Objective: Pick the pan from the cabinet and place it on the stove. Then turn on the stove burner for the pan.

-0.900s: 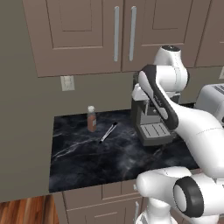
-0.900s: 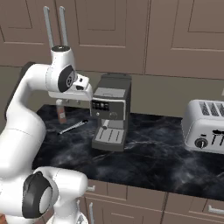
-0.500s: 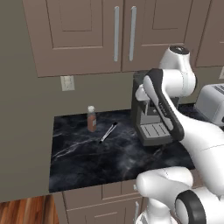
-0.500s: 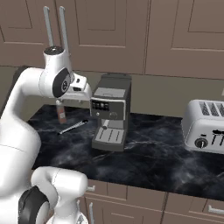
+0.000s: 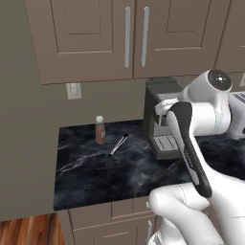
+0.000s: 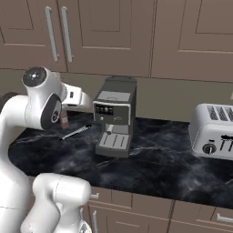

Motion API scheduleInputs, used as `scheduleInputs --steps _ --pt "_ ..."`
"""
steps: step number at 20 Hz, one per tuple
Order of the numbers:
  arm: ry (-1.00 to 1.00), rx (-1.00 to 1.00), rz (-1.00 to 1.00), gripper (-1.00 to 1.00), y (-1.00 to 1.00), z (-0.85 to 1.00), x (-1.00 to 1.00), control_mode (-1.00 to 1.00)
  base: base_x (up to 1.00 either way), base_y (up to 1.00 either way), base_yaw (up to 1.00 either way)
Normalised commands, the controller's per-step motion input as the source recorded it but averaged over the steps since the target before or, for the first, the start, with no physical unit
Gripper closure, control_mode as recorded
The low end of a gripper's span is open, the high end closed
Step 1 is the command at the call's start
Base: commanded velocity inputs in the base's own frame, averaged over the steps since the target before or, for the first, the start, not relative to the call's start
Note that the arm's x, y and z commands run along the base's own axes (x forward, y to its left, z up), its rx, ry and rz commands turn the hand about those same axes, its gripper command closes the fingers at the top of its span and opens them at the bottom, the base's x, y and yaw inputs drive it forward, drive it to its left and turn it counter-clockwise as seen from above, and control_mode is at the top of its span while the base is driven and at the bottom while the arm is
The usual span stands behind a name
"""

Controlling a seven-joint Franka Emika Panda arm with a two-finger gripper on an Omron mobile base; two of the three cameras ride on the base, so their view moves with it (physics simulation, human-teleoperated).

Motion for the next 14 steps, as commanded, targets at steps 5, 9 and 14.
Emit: scheduleInputs --steps 5,9,14 --pt "-0.30 0.00 -0.05 -1.00 0.25 0.39 -0.02 -1.00 0.00 0.00 0.00" --pt "-0.27 0.00 -0.03 -1.00 0.07 0.54 0.00 -1.00 0.00 0.00 0.00" --pt "-0.28 0.01 0.00 -1.00 0.00 0.64 0.00 -1.00 0.00 0.00 0.00"
